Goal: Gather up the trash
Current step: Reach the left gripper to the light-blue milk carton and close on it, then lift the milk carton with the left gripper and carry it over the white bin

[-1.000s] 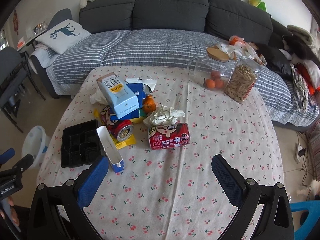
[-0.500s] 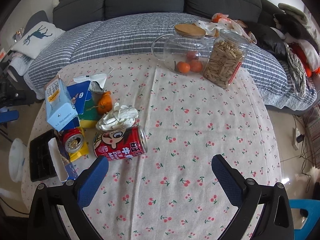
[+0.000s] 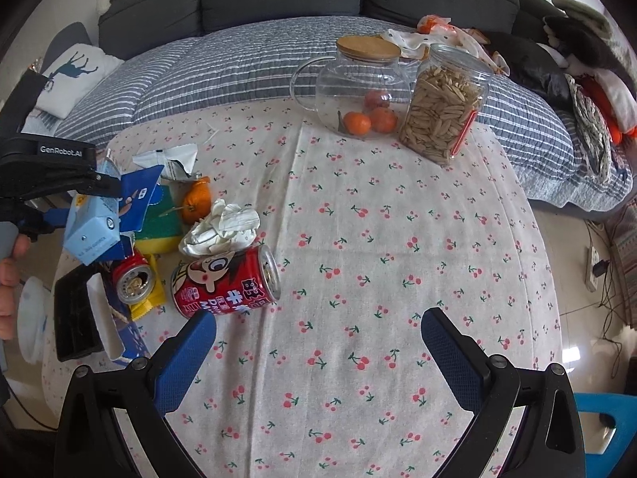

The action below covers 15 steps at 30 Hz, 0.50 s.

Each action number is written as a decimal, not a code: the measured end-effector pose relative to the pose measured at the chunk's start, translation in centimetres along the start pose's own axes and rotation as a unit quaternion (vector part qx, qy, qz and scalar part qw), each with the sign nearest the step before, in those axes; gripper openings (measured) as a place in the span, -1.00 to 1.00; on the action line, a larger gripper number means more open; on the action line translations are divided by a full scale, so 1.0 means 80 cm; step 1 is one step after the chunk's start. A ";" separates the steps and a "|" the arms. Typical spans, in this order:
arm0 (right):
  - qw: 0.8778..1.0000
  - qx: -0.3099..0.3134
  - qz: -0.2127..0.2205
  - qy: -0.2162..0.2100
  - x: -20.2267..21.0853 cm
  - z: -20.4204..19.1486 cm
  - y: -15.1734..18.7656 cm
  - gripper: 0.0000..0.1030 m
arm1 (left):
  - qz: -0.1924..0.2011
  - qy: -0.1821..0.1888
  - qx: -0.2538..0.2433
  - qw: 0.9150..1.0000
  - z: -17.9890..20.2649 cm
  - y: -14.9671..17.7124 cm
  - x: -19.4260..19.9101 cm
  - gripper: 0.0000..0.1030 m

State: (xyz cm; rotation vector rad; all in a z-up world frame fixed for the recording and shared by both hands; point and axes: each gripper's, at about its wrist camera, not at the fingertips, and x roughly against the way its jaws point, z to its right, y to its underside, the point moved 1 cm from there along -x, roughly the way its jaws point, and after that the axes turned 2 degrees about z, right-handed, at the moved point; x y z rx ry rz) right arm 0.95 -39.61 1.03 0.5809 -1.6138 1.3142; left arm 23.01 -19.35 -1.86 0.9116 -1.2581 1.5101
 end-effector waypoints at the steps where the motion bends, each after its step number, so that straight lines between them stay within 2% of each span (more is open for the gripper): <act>1: 1.000 0.001 -0.004 0.002 -0.003 0.000 0.000 1.00 | 0.002 0.005 -0.007 1.000 0.000 0.000 0.003 0.11; 7: 0.999 0.032 -0.016 -0.009 -0.011 -0.030 0.004 1.00 | 0.024 0.046 -0.036 0.998 -0.033 0.007 0.037 0.07; 11: 0.997 0.061 -0.025 -0.043 -0.016 -0.068 0.007 1.00 | 0.039 0.078 -0.041 0.995 -0.072 0.020 0.059 0.07; 15: 0.993 0.083 -0.037 -0.078 -0.021 -0.106 0.011 1.00 | 0.053 0.090 -0.049 0.993 -0.117 0.039 0.073 0.07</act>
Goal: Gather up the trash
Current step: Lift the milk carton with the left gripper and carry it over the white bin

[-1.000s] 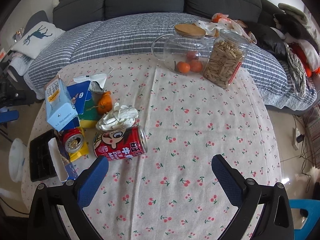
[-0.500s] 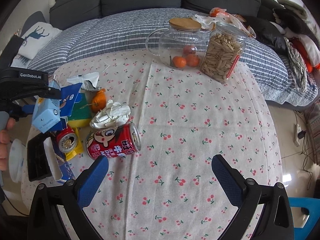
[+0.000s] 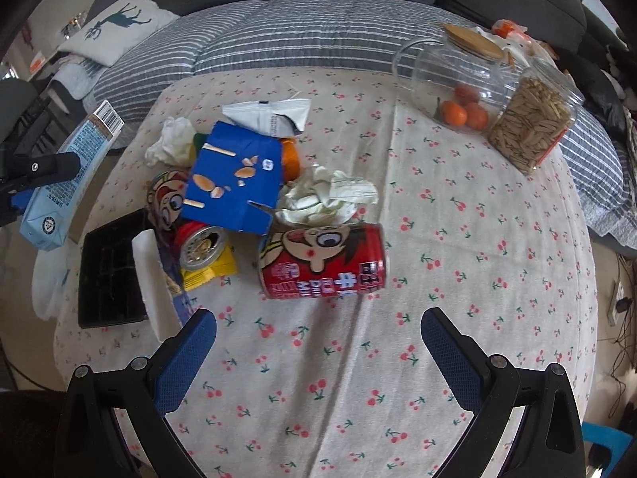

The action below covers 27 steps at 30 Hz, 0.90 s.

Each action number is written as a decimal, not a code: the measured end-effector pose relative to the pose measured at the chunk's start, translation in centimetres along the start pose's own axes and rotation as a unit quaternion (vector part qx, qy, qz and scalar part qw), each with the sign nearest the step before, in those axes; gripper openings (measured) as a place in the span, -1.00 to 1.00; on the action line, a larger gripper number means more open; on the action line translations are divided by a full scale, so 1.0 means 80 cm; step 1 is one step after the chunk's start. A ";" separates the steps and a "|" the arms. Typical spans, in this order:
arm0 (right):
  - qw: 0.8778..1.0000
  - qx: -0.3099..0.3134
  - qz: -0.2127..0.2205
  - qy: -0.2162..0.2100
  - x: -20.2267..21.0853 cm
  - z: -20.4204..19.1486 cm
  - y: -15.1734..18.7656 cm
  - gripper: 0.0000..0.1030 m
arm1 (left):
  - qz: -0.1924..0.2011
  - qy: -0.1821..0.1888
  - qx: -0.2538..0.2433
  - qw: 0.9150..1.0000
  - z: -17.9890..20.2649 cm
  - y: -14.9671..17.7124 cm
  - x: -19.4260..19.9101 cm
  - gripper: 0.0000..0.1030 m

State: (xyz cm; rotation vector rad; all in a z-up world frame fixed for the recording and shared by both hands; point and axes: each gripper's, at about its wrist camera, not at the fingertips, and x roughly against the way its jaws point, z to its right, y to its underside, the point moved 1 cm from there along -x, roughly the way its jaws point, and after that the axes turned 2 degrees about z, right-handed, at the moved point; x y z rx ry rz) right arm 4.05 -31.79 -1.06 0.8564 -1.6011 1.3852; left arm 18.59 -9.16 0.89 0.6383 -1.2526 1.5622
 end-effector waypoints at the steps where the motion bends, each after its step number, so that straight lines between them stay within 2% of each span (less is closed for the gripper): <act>1: 1.000 0.003 -0.004 -0.010 -0.004 -0.009 0.000 0.99 | 0.004 0.001 -0.002 1.000 -0.011 0.006 0.005 0.07; 4: 0.999 0.019 -0.015 -0.037 -0.015 -0.035 -0.002 0.94 | 0.018 -0.005 -0.012 1.000 -0.039 0.022 0.016 0.07; 7: 0.997 0.037 -0.025 -0.058 -0.026 -0.059 -0.001 0.75 | 0.034 -0.010 -0.013 0.999 -0.067 0.034 0.025 0.07; 9: 0.996 0.045 -0.035 -0.072 -0.036 -0.072 -0.003 0.49 | 0.047 -0.017 -0.014 0.999 -0.085 0.040 0.029 0.07; 13: 0.993 0.047 -0.049 -0.098 -0.055 -0.090 -0.005 0.16 | 0.049 -0.028 -0.015 0.998 -0.113 0.048 0.034 0.07; 18: 0.991 0.058 -0.066 -0.100 -0.077 -0.106 -0.003 -0.40 | 0.054 -0.029 -0.007 0.998 -0.142 0.053 0.047 0.07; 23: 0.990 0.069 -0.052 -0.109 -0.067 -0.115 -0.003 -0.57 | 0.060 -0.030 0.008 0.998 -0.173 0.060 0.061 0.07; 27: 0.991 0.076 -0.029 -0.110 -0.039 -0.112 0.000 -0.58 | 0.070 -0.032 0.022 0.997 -0.199 0.063 0.077 0.07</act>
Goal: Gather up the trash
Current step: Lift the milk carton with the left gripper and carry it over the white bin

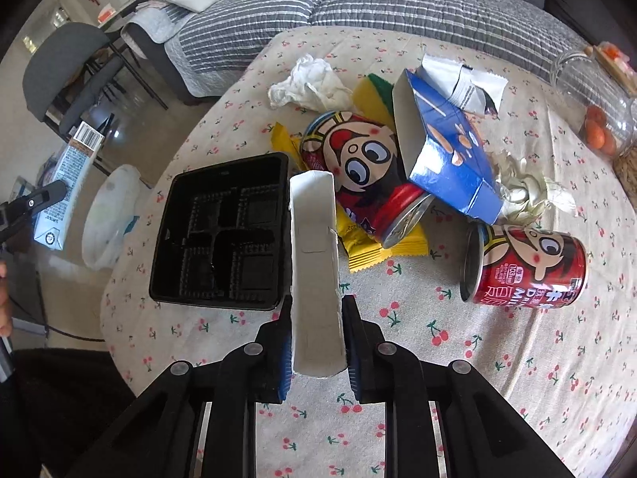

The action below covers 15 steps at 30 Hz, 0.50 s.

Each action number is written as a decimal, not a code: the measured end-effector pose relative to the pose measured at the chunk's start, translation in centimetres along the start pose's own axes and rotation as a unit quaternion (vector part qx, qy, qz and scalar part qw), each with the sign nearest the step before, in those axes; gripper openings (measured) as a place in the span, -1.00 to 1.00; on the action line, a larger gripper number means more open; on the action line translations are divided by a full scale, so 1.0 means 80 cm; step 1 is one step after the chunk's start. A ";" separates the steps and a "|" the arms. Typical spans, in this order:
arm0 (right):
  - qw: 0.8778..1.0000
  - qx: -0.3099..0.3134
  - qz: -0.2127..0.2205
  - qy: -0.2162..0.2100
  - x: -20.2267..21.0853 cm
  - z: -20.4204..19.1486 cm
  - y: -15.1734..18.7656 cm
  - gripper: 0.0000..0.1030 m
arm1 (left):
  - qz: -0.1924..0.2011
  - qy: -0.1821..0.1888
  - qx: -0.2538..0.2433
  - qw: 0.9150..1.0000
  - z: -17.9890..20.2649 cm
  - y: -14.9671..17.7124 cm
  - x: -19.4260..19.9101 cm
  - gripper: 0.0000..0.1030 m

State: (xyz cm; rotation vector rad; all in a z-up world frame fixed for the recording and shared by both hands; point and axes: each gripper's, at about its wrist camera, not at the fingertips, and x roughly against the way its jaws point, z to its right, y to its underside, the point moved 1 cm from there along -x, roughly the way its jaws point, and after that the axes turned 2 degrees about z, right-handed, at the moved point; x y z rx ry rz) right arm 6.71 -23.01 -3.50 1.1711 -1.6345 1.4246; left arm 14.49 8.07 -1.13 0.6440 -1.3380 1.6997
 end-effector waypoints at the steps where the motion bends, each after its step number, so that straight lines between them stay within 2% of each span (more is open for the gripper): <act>1: 1.000 0.000 0.006 -0.002 0.006 -0.001 0.000 -0.58 | 0.002 -0.002 0.004 1.000 -0.007 -0.001 0.003 0.07; 8: 0.998 -0.006 0.052 -0.021 0.045 -0.018 -0.003 -0.58 | 0.014 -0.027 0.041 0.999 -0.067 -0.007 0.011 0.07; 15: 0.997 0.009 0.063 -0.043 0.039 -0.068 -0.022 -0.57 | -0.004 -0.073 0.090 0.993 -0.135 -0.010 -0.020 0.07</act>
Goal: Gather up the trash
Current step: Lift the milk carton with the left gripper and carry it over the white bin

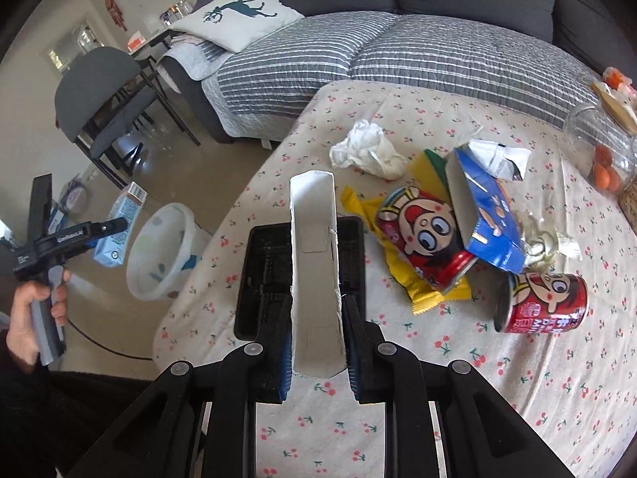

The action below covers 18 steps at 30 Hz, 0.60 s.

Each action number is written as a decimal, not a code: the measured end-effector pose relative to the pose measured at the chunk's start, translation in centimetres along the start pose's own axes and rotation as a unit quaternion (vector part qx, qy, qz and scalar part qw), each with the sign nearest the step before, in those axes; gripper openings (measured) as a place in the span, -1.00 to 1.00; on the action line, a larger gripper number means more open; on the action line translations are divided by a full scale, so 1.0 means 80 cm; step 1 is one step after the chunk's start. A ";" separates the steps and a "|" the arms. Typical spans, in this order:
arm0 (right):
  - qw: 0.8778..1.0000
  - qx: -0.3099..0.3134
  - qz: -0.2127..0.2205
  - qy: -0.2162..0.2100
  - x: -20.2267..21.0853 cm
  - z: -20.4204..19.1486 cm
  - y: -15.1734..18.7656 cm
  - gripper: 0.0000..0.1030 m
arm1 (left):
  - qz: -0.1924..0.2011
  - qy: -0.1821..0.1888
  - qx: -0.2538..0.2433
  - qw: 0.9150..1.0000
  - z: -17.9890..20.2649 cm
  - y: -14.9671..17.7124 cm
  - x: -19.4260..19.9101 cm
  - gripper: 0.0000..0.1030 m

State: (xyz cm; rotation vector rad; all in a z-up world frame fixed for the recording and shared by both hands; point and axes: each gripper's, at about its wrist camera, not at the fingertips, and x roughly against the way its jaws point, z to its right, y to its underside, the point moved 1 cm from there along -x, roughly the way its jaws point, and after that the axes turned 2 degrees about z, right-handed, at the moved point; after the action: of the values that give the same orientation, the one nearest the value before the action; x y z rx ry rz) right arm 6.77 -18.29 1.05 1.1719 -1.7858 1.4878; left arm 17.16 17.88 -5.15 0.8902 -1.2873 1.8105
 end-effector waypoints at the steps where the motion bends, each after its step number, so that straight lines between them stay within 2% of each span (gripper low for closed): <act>1: 1.000 0.002 -0.001 -0.003 -0.004 -0.007 -0.002 -0.57 | -0.004 -0.008 0.002 1.000 -0.004 -0.001 -0.007 0.07; 9: 1.000 0.016 -0.010 -0.016 -0.031 -0.047 -0.013 -0.57 | -0.024 -0.051 -0.004 0.998 -0.013 0.002 -0.051 0.07; 18: 0.999 0.019 -0.016 -0.021 -0.048 -0.065 -0.016 -0.57 | -0.045 -0.077 0.002 0.996 -0.028 0.006 -0.069 0.08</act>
State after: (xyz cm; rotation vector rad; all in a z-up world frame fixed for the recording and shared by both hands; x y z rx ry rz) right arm 9.07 -12.22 -0.20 1.2542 -1.7641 1.4950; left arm 19.21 18.99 -10.62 1.0915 -1.3170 1.7016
